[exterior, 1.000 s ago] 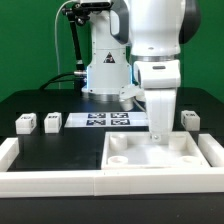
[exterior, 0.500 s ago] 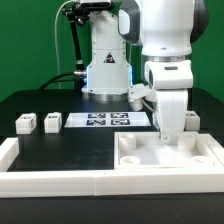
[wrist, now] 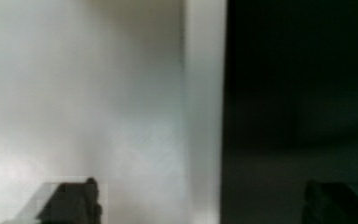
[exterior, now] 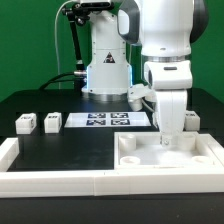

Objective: Assemble square table

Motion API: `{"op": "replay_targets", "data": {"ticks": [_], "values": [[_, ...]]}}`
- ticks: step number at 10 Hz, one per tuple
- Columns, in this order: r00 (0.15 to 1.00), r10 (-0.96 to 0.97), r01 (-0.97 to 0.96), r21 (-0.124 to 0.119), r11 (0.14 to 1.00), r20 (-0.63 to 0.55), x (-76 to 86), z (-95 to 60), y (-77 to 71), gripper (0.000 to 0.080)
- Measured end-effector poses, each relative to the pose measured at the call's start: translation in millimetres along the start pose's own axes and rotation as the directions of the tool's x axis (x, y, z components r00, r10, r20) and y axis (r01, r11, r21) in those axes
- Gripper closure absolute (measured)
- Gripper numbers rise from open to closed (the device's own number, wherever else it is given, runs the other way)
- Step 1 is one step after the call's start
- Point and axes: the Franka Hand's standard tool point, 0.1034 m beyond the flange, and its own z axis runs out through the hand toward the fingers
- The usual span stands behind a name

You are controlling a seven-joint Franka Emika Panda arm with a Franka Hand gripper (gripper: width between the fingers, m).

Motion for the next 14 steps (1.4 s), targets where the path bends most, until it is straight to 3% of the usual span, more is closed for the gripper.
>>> {"op": "replay_targets", "data": {"ticks": [4,5,8,10,14], "values": [[1.0,0.011,-0.011,-0.003,1.0,-0.002,-1.5,-0.5,-0.1,0.0152],[0.999,0.046,-0.046,-0.017,0.999,-0.007,-7.1,-3.9,-3.7,0.0151],[0.983,0.185,-0.185,-0.031,0.982,-0.008,-15.8,-24.0,-17.9,0.0151],[0.939,0.344,-0.344,-0.044,0.938,-0.014,-9.7,-34.9,-25.6,0.0151],[0.921,0.39,-0.39,-0.041,0.92,-0.016,-7.4,-34.1,-26.0,0.0151]]}}
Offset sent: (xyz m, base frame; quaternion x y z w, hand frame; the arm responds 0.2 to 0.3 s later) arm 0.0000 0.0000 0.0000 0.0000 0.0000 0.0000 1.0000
